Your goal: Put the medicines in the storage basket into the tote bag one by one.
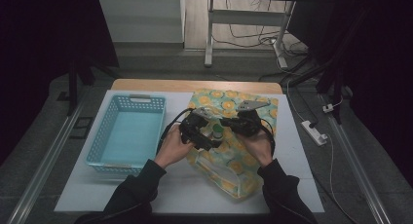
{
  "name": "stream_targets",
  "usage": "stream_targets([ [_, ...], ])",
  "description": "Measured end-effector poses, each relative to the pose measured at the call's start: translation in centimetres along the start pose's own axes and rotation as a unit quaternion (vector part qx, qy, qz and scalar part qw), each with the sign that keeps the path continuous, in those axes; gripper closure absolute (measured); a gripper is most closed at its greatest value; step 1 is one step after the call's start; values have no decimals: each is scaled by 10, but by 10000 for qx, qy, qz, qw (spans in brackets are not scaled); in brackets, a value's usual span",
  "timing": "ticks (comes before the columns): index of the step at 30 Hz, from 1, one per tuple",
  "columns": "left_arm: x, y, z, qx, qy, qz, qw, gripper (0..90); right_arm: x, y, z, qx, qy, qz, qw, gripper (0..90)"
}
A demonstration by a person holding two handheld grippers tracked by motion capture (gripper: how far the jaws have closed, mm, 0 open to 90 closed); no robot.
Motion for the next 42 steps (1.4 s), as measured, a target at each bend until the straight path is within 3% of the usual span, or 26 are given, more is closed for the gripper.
stream_targets([
  [11,18,0,10,409,143,-32,9991,17,1,3,-5,-44,-51,-59,10000,900],
  [15,25,6,15,309,226,-153,9991,5,2,5,-6,-52,-64,-85,9999,900],
  [24,34,16,22,301,492,-272,9980,0,2,4,-6,-59,-64,-96,9999,900],
  [42,44,44,19,121,530,-670,9963,19,2,5,-8,-72,-103,-122,9998,900],
])
Point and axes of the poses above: each handheld gripper's, and its own axes: y roughly forward along the jaws, x roughly out of its underside, z roughly to its right, the point moved 2 cm from there along y, roughly forward along the jaws, and after that the axes turned 2 degrees about -y, right-handed, at the moved point
